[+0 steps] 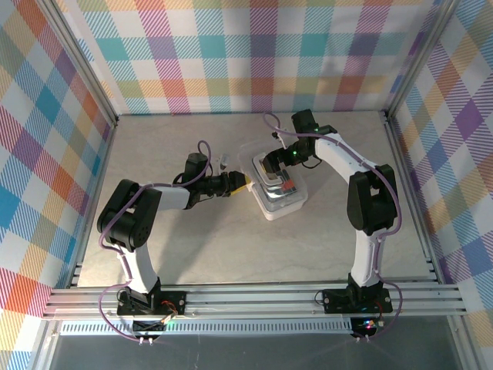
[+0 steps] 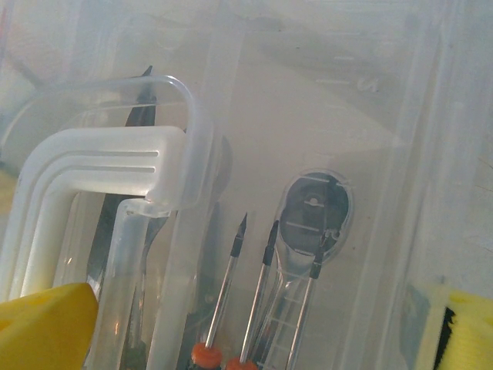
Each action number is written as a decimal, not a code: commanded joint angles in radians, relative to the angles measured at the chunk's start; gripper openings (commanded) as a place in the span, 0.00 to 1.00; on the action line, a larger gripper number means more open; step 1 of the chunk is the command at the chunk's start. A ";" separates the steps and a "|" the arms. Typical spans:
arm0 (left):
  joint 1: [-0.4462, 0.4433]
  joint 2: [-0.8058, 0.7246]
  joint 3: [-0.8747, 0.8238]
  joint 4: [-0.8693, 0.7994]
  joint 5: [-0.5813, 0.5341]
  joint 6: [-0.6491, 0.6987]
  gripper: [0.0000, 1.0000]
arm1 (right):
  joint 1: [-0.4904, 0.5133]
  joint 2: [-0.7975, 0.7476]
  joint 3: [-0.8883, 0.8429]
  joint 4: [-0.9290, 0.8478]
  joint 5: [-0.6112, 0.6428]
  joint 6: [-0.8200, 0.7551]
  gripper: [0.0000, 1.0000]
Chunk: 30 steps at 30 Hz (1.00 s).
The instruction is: Pack the tool kit
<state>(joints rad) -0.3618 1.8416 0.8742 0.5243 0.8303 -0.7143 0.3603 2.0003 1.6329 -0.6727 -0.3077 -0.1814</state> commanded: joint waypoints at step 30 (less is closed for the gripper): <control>0.014 -0.016 0.055 -0.180 0.001 0.118 0.54 | 0.055 0.135 -0.077 -0.191 -0.007 -0.059 0.99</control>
<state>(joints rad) -0.3573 1.8412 0.9039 0.4160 0.8291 -0.6521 0.3599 2.0022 1.6367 -0.6773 -0.3084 -0.1883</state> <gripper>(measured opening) 0.543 0.993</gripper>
